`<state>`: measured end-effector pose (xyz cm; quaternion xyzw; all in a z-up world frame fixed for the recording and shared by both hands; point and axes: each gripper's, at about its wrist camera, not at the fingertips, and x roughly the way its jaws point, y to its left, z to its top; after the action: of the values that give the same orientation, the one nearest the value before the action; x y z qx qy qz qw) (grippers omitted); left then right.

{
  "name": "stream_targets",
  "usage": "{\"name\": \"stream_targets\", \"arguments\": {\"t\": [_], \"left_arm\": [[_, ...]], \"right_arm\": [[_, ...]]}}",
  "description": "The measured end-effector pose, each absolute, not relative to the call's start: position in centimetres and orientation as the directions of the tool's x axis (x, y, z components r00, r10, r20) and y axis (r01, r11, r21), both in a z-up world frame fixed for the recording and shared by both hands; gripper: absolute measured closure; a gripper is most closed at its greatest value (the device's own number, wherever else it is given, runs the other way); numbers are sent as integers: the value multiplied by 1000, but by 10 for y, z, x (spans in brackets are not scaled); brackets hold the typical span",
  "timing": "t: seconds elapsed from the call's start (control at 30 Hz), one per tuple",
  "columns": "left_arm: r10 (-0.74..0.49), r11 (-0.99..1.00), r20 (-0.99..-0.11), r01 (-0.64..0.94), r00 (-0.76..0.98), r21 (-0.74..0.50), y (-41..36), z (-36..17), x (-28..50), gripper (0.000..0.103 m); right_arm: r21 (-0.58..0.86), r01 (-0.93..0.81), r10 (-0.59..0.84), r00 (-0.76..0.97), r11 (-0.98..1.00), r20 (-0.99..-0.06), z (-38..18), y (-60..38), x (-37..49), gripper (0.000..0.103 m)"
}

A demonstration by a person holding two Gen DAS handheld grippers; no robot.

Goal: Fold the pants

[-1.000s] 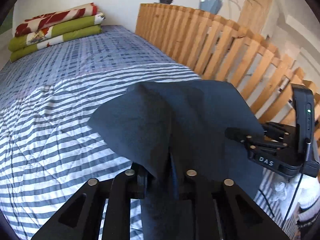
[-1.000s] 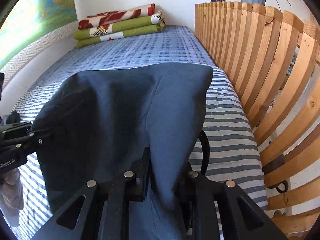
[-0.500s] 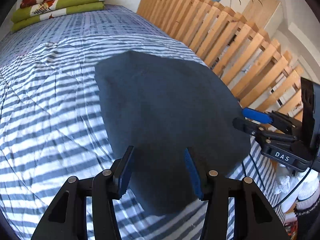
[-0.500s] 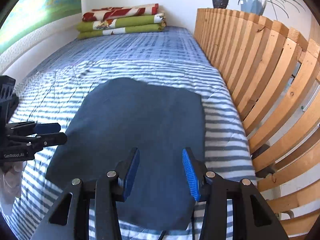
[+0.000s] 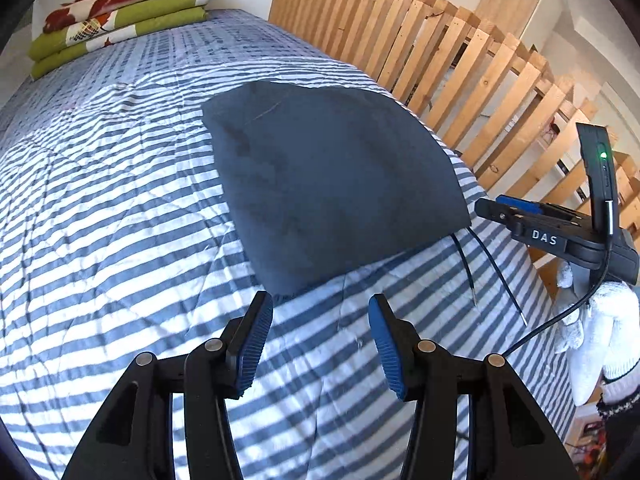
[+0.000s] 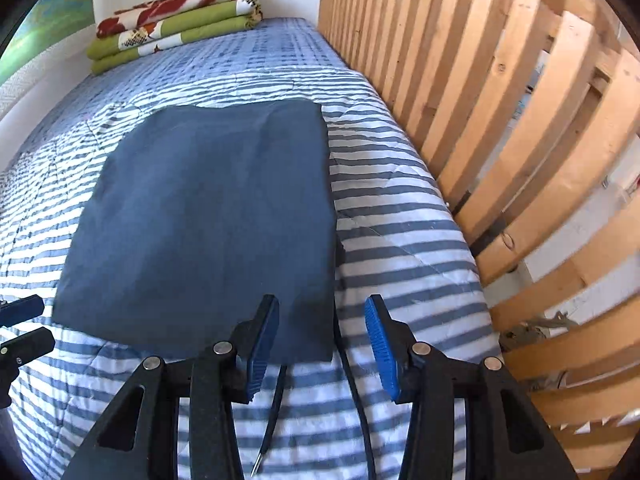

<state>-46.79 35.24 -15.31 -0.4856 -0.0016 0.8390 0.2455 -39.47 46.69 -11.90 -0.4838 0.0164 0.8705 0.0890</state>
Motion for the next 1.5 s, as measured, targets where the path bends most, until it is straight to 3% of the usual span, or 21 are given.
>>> {"name": "stream_targets", "arguments": {"t": [0.1,0.23,0.5,0.63,0.83,1.03,1.5], "left_arm": [[398,-889,-803,-403,-443,-218,331,-124,-428,50],[390,-896,-781,-396,-488,-200,304,-81,-368,49],[388,-889,-723,-438,-572,-131,257,5,-228,49],[377,-901,-679,-421,-630,-109,226,35,-160,42],[338,-920,-670,-381,-661,-89,191,38,-71,41],[333,-929,-661,-352,-673,-110,177,27,-7,37],[359,-919,-641,-375,-679,-118,198,17,42,26]], "right_arm": [[13,-170,85,-556,-985,-827,-95,454,-349,61],[16,-129,68,-617,-992,-784,-58,414,-277,50],[11,-82,52,-723,-997,-689,23,325,-145,43],[21,-56,30,-763,-998,-646,52,286,-94,40],[-47,-48,67,-805,-998,-590,61,235,-18,35],[4,-21,15,-806,-1000,-592,51,215,28,35],[20,-67,43,-812,-998,-582,40,222,71,35]]}}
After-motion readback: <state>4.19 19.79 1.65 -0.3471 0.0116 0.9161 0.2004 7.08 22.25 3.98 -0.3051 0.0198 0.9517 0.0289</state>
